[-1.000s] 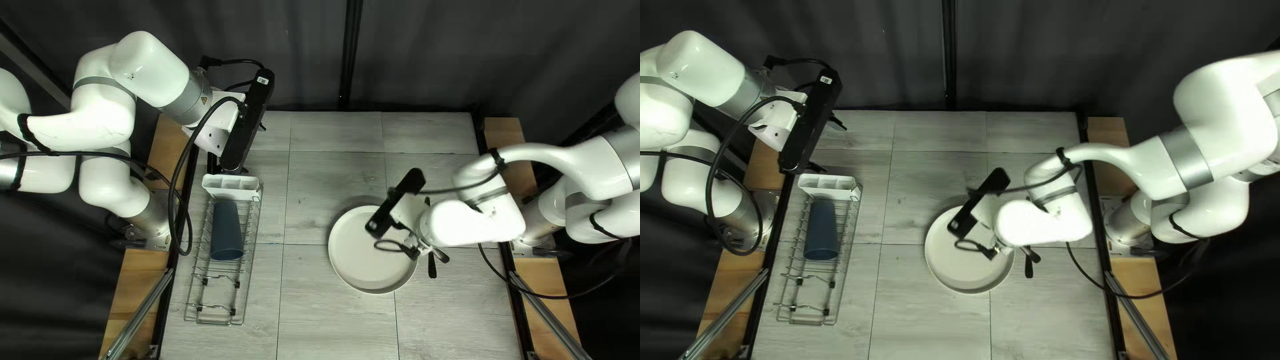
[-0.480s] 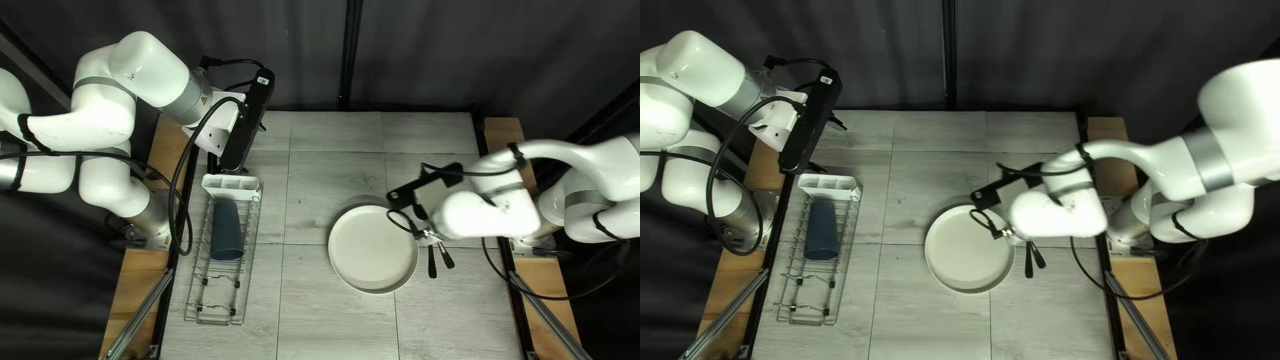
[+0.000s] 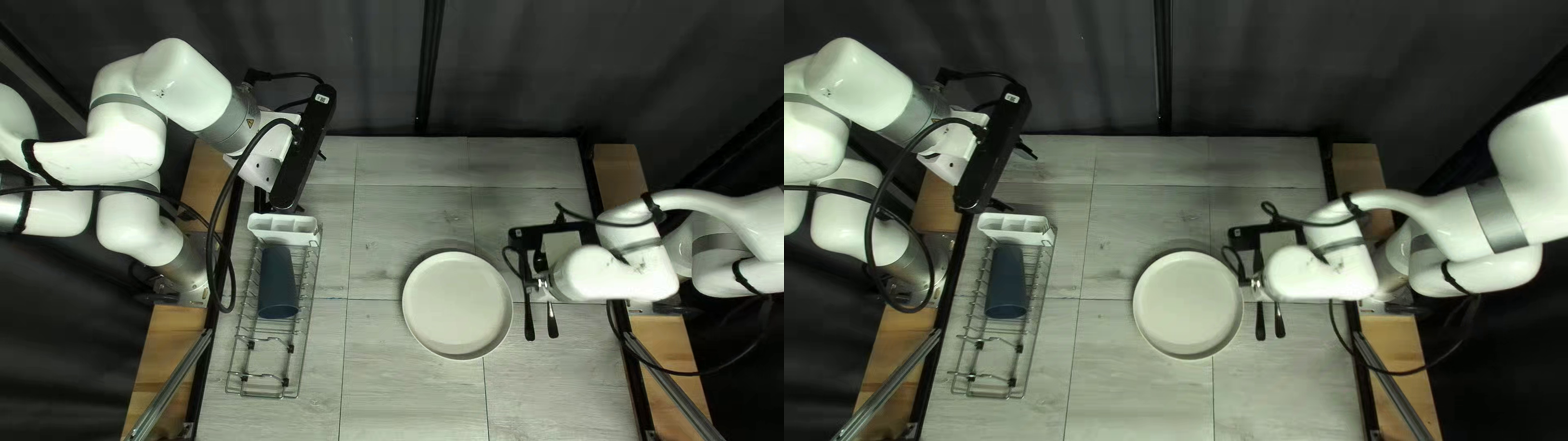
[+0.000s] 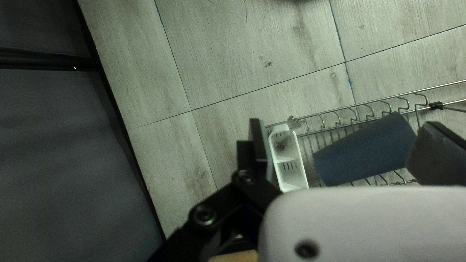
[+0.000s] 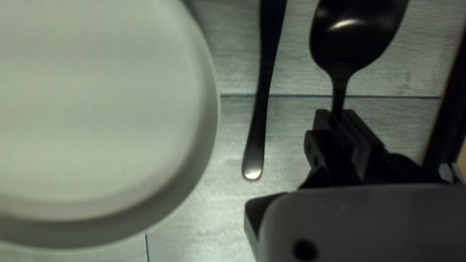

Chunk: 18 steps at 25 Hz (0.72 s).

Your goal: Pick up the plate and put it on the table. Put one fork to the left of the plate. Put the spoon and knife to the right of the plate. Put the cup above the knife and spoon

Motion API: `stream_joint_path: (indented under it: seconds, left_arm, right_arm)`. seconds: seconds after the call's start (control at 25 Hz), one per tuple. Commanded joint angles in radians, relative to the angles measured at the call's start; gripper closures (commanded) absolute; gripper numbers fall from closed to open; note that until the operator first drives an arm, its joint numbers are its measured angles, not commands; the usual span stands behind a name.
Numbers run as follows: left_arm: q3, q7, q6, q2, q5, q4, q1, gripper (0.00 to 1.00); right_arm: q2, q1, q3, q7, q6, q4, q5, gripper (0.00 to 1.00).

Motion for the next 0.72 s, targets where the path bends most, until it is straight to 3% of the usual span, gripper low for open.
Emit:
stream_joint_path:
  seconds: [0.04, 0.72]
  left_arm:
    - [0.000, 0.000, 0.000, 0.000, 0.000, 0.000, 0.000, 0.00]
    - [0.000, 0.000, 0.000, 0.000, 0.000, 0.000, 0.000, 0.00]
  right_arm:
    - [-0.002, 0.008, -0.017, -0.025, -0.048, -0.049, 0.034, 1.00]
    - [0.037, 0.036, -0.039, -0.089, -0.217, -0.164, 0.119, 1.00]
